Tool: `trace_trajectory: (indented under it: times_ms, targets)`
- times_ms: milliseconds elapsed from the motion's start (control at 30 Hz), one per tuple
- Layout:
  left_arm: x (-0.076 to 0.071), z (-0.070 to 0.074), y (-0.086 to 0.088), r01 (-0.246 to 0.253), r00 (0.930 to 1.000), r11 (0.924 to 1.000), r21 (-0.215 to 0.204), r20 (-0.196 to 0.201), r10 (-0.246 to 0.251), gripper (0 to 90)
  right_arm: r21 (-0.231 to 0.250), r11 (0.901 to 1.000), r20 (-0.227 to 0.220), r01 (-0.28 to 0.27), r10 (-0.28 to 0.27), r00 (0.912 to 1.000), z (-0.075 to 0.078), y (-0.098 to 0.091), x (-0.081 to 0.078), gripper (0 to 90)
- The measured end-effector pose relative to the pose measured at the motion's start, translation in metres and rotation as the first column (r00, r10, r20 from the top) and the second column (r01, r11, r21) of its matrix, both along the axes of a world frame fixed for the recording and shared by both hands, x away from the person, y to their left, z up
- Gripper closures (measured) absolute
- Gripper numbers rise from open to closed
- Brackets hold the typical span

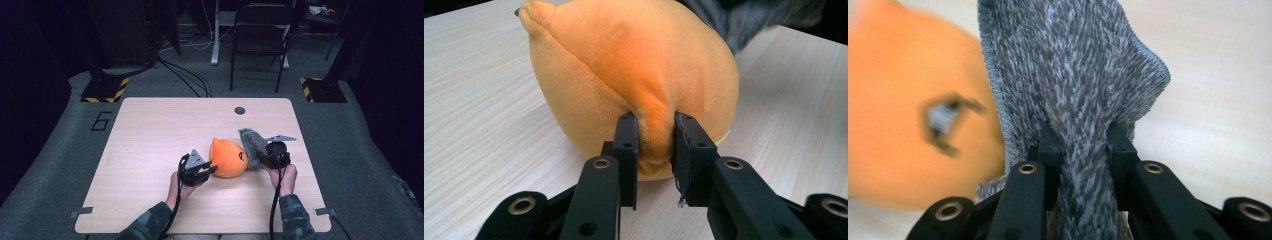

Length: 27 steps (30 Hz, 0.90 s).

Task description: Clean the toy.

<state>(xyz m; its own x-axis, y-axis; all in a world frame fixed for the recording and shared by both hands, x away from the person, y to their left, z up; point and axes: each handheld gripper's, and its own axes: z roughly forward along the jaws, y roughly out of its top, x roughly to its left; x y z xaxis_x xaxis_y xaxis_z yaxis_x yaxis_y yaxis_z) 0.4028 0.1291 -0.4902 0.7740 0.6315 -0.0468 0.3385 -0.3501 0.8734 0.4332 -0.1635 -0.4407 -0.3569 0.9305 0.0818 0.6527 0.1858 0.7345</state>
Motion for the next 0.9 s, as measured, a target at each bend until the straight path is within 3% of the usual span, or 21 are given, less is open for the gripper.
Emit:
trace_trajectory:
  times_ms: [133,267,400,567,900]
  targets:
    - [-0.001,0.001,-0.001,0.008,1.0000,0.9999,0.007,0.004,-0.008,73.5,0.025,0.9964,0.083,-0.081,0.079,0.9934,0.030,0.018,-0.012,74.9]
    - [-0.002,0.001,-0.002,0.015,0.9999,0.9999,-0.002,0.000,-0.015,73.0,0.074,0.9840,0.101,-0.162,0.155,0.9828,0.042,0.043,-0.020,74.7]
    - [-0.004,0.003,-0.005,0.030,0.9994,0.9995,0.012,0.016,-0.030,73.0,0.078,0.9762,0.072,-0.202,0.197,0.9778,0.034,0.065,-0.023,74.7]
    - [-0.005,0.003,-0.008,0.041,0.9988,0.9986,0.033,0.027,-0.042,73.2,-0.025,0.9748,0.045,-0.222,0.223,0.9739,0.016,0.078,-0.021,74.0]
    - [-0.002,0.001,-0.004,0.035,0.9994,0.9991,0.024,0.006,-0.035,73.7,-0.068,0.9811,0.028,-0.181,0.183,0.9827,0.010,0.070,-0.016,74.1]
